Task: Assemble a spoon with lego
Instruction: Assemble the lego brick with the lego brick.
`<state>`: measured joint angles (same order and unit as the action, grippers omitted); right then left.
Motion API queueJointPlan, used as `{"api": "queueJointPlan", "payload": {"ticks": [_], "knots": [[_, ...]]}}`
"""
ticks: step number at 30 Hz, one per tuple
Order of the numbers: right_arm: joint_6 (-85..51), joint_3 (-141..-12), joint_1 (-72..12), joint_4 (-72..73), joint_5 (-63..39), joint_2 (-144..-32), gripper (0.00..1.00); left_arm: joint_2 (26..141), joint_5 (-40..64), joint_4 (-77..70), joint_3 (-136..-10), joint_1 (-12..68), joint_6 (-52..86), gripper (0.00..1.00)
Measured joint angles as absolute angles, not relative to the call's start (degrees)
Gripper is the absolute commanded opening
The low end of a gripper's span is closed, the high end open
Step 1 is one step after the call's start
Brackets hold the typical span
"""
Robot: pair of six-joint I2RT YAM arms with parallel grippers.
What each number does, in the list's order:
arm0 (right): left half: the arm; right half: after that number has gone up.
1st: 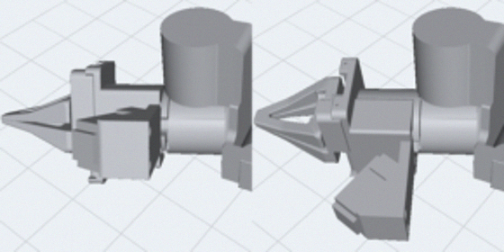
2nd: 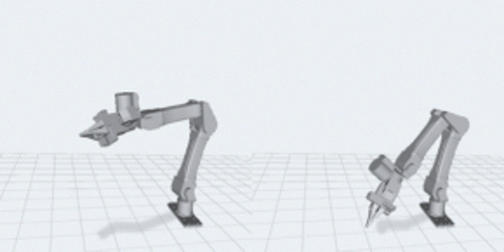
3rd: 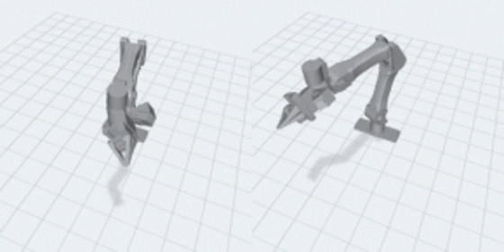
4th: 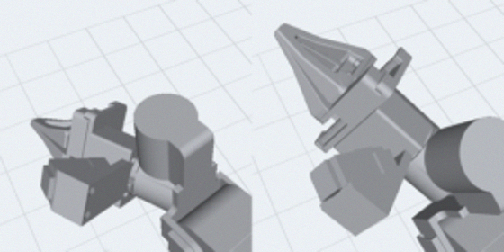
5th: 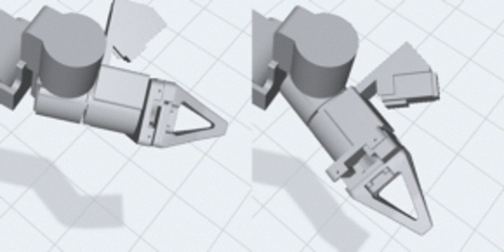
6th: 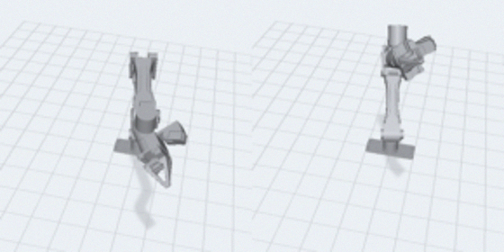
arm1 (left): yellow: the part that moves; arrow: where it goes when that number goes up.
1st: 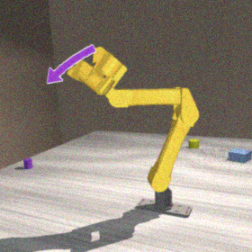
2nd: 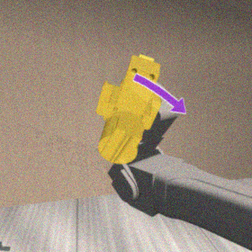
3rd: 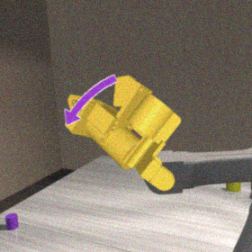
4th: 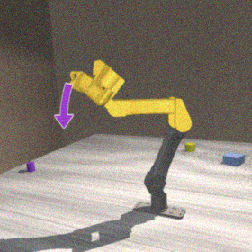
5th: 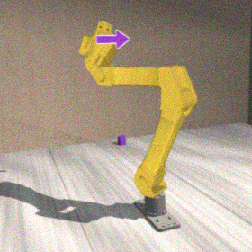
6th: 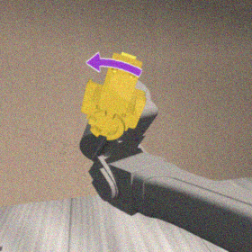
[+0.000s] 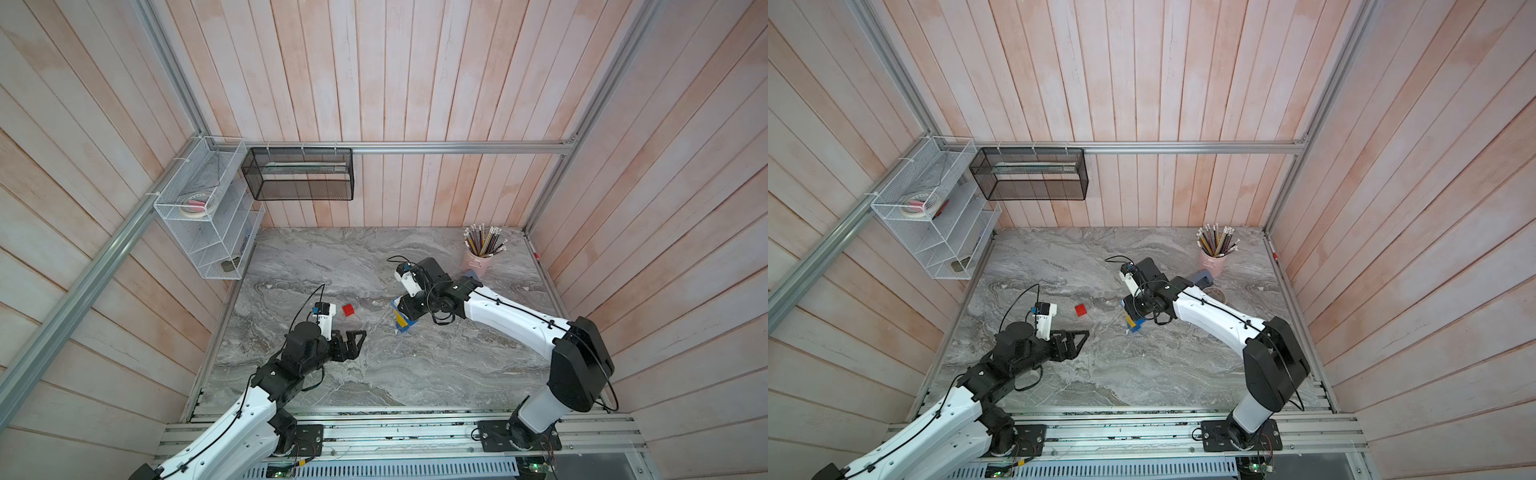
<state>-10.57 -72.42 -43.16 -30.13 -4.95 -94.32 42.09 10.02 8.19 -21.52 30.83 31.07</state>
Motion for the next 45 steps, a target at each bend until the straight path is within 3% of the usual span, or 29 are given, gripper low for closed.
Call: {"api": "queueJointPlan", "payload": {"ticks": [12, 21, 35, 45], "knots": [[-12.0, -75.9, -43.8, -34.6, -3.7, -95.7, 0.00, 42.0, 10.0, 8.2, -21.5, 30.8, 31.1, 1.00], [-12.5, -76.6, -44.2, -35.7, -3.0, -95.9, 0.09, 41.4, 10.0, 8.6, -21.5, 30.8, 31.1, 1.00], [-12.7, -80.4, -44.4, -39.6, -2.6, -97.8, 0.37, 40.9, 9.7, 10.1, -22.2, 30.8, 30.6, 1.00], [-13.0, -81.9, -44.3, -42.5, -2.6, -99.4, 0.51, 40.8, 8.7, 10.4, -22.3, 30.8, 30.6, 1.00]]}}
